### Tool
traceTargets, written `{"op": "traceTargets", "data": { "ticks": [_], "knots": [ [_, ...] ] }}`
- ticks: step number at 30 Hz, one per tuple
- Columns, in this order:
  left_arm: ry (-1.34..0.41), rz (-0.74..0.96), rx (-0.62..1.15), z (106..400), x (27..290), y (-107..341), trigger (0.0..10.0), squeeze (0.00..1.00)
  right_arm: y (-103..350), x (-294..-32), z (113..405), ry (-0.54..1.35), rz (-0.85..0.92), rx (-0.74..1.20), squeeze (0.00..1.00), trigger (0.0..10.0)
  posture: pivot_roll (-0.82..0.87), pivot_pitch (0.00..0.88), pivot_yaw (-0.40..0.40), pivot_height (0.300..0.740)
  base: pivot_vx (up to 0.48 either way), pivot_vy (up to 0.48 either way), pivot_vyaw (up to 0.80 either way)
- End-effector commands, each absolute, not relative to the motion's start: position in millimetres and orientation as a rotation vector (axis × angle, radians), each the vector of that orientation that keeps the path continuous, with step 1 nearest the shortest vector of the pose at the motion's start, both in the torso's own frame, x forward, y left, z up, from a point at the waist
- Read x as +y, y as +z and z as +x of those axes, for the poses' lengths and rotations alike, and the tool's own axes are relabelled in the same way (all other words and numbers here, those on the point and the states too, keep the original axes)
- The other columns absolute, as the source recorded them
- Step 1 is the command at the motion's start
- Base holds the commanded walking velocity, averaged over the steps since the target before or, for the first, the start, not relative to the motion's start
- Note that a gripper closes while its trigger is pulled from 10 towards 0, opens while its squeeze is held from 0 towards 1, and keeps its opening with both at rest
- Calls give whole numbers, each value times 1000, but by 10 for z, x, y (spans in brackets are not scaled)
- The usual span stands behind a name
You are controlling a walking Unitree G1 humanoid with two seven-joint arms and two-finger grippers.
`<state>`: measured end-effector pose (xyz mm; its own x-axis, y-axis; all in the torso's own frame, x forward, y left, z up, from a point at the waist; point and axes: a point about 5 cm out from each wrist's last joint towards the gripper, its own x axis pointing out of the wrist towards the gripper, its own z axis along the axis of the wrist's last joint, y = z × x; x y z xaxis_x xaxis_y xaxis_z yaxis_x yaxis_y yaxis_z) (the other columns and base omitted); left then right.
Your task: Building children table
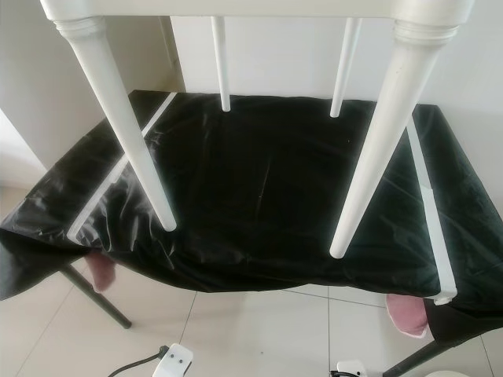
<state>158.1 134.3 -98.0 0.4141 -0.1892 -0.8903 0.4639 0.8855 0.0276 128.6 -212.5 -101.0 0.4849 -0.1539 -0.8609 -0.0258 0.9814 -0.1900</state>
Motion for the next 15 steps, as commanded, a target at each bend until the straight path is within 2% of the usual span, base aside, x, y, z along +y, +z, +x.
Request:
{"op": "traceTargets", "data": {
  "ticks": [1,15],
  "knots": [
    [-424,292,1146,1399,1397,-1052,10000,0,-1050,-1998,1239,-50,-153,1092,0,10000,-31,0,32,740,0,0,0],
    [-425,265,1134,1420,1364,-1043,10000,0,-1047,-2057,1221,-54,-157,1099,0,10000,-26,0,30,740,0,0,0]
  ]
}}
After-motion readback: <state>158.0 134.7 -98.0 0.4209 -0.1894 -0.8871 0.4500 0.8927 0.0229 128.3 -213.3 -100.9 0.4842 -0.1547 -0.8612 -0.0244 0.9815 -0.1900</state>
